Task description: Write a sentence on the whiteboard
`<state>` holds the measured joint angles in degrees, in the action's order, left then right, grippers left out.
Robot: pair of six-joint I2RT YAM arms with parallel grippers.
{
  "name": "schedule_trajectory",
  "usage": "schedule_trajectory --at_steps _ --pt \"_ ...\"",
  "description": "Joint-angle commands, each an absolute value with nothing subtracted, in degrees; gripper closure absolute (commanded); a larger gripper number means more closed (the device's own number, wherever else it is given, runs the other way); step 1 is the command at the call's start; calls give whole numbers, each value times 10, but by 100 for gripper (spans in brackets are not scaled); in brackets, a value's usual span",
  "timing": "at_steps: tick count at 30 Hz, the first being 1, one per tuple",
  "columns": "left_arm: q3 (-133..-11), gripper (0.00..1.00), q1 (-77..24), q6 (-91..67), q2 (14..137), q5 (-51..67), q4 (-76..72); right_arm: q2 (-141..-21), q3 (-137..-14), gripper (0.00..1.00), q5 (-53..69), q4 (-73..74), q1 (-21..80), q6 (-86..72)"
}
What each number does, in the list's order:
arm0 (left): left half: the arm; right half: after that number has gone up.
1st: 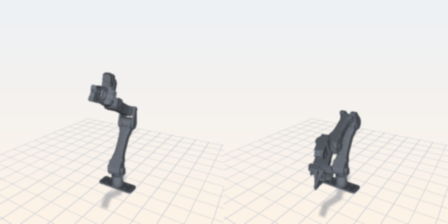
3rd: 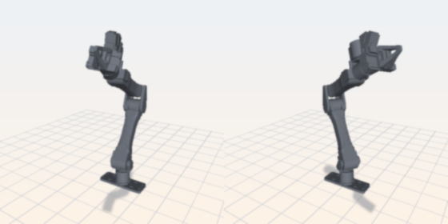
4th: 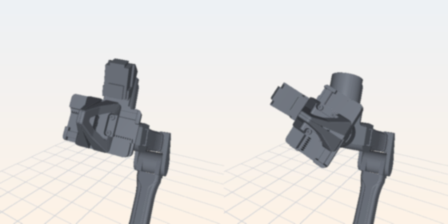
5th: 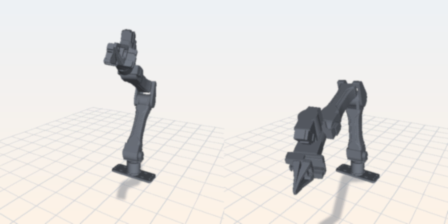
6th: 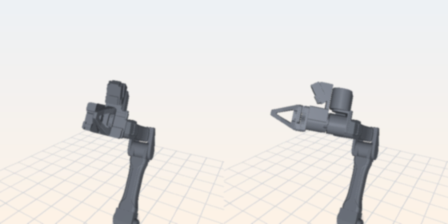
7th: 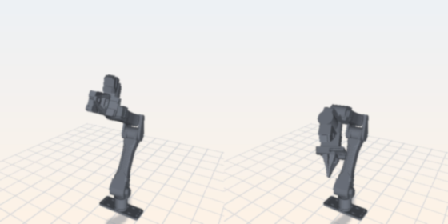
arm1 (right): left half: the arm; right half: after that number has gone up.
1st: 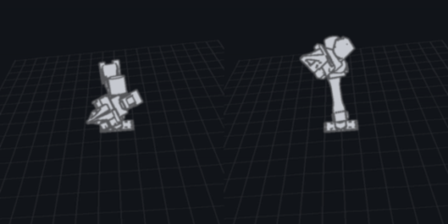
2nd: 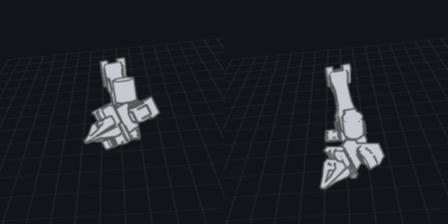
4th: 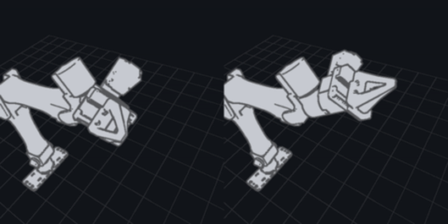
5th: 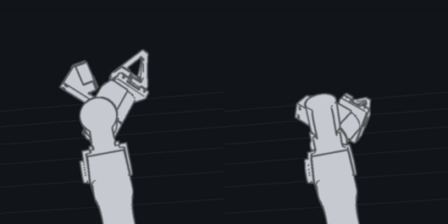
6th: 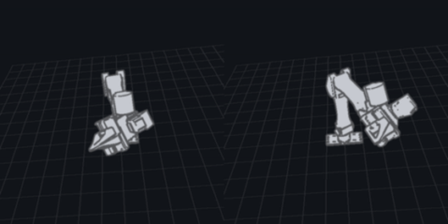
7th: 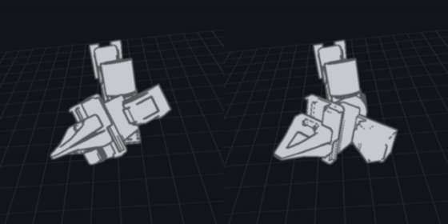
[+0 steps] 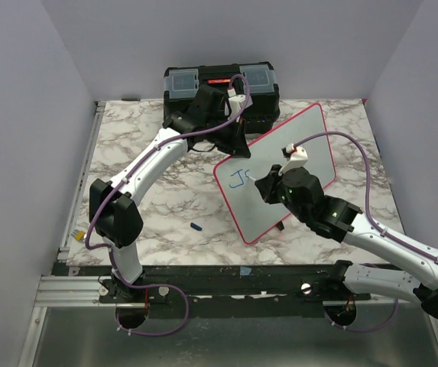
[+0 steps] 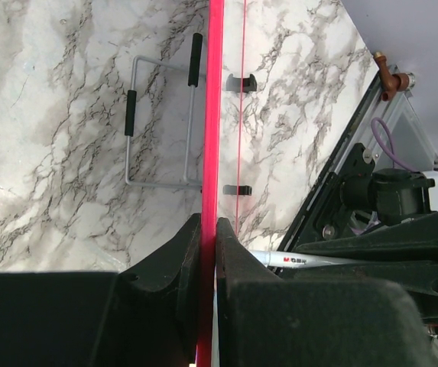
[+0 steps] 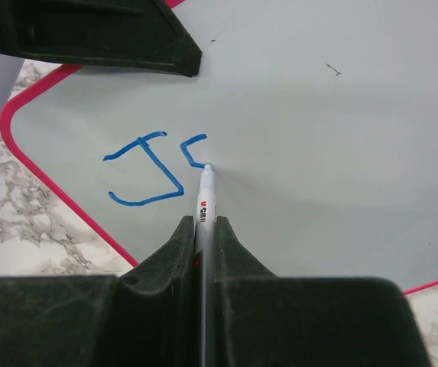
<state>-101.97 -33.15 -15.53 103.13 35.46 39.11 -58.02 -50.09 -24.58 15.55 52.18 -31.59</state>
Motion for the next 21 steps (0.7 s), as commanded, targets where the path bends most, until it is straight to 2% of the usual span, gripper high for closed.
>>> schedule_trajectory --at_steps 1,21 --pt "-1033 100 -345 -141 1030 355 410 -589 -514 99 -287 188 522 -320" --pt "-1031 100 -347 -145 1027 360 405 -620 -563 99 -297 171 522 -297"
